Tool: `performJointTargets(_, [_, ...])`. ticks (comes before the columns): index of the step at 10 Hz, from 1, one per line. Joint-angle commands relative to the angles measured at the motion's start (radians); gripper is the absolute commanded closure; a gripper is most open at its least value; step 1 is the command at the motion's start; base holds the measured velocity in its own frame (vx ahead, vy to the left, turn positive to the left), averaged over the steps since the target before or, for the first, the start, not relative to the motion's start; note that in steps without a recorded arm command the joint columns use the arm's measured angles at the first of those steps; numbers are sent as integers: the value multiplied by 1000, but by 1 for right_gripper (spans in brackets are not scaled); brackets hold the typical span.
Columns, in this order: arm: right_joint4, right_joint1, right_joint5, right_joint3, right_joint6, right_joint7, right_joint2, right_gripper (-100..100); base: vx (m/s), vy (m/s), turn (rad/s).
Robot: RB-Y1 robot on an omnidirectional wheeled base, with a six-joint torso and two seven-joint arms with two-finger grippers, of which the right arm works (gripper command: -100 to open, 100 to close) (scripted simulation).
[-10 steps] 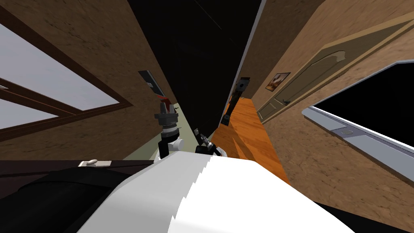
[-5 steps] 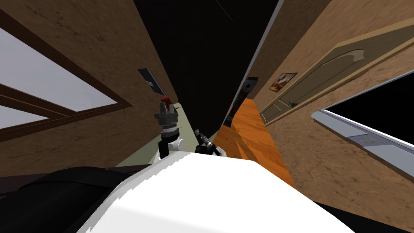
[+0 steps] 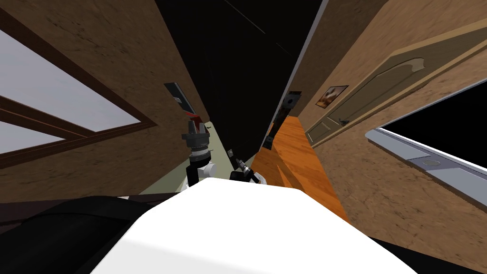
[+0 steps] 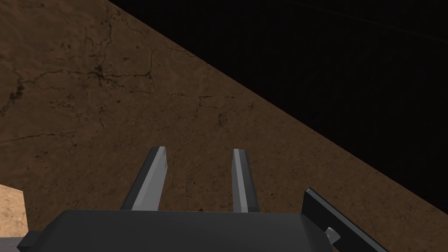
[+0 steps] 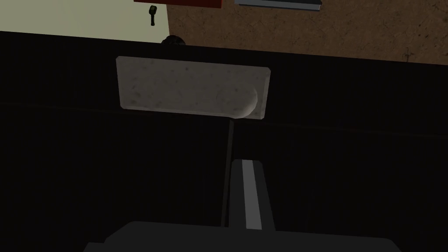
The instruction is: Push the door open
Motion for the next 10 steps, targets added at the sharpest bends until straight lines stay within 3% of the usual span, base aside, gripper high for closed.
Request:
performJointTargets(1, [0,0,0,0,0,0,0,100,0,0,0])
performJointTargets(2, [3,5,-10,-33,2,12,-9,-100,-109,53,-173])
performJointTargets(3, [5,7,-14,-47,3,17,-5,-100,-164,46,-162])
performJointTargets(5, [8,12,-23,-80,5,28,21,-100,-171,46,-116])
performJointTargets(7, [3,11,-21,-75,7,27,1,-100,-17,67,10])
performJointTargets(10, [10,8,-21,-82,5,30,-2,-100,140,133,17])
